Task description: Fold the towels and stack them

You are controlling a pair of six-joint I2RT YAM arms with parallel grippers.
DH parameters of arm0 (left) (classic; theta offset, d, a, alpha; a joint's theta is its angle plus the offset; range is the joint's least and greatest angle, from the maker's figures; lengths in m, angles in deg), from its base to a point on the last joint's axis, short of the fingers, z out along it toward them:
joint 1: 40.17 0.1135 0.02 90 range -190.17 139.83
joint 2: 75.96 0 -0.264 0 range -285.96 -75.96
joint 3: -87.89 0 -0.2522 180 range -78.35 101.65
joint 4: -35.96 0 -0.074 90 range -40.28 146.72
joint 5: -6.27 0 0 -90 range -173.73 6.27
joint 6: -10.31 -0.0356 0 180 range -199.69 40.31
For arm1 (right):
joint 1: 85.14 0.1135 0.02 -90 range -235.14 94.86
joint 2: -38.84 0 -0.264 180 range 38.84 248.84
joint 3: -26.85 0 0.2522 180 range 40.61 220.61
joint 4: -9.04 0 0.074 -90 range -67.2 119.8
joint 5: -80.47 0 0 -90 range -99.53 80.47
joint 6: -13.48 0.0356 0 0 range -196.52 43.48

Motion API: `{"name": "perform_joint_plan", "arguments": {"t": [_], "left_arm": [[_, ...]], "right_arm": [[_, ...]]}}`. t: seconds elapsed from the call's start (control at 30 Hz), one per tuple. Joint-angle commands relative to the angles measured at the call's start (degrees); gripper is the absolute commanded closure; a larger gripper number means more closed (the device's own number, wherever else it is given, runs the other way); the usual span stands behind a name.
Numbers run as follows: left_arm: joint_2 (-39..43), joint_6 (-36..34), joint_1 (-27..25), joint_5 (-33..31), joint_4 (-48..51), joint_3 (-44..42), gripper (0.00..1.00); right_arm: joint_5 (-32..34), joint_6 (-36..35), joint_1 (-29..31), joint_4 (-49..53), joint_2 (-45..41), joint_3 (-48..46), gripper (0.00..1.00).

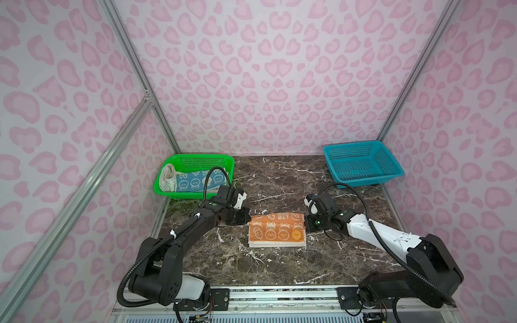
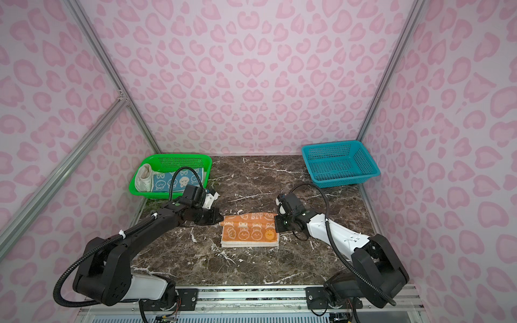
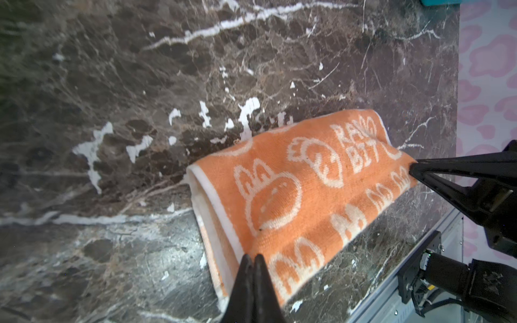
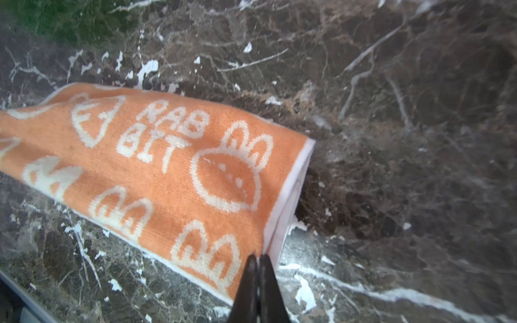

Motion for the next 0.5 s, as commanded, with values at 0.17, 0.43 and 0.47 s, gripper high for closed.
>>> {"name": "perform_joint_plan", "arguments": {"t": [0.17,0.43,0.47], "left_arm": [[2.5,2.7,-2.6,-0.8,1.8,-3.8,0.97],[2.9,3.8,-4.6,-4.2,3.8,-4.6,0.97],[2.9,3.8,-4.7,-4.4,4.2,-4.5,0.97]], "right_arm": [[0.7,3.7,2.3,-1.6,-0.8,-4.5,0.95],[2.8,4.3,5.3,-0.4,0.0,-5.5,0.94],[2.9,4.3,5.5,-0.2,0.0,-5.5,0.93]]}}
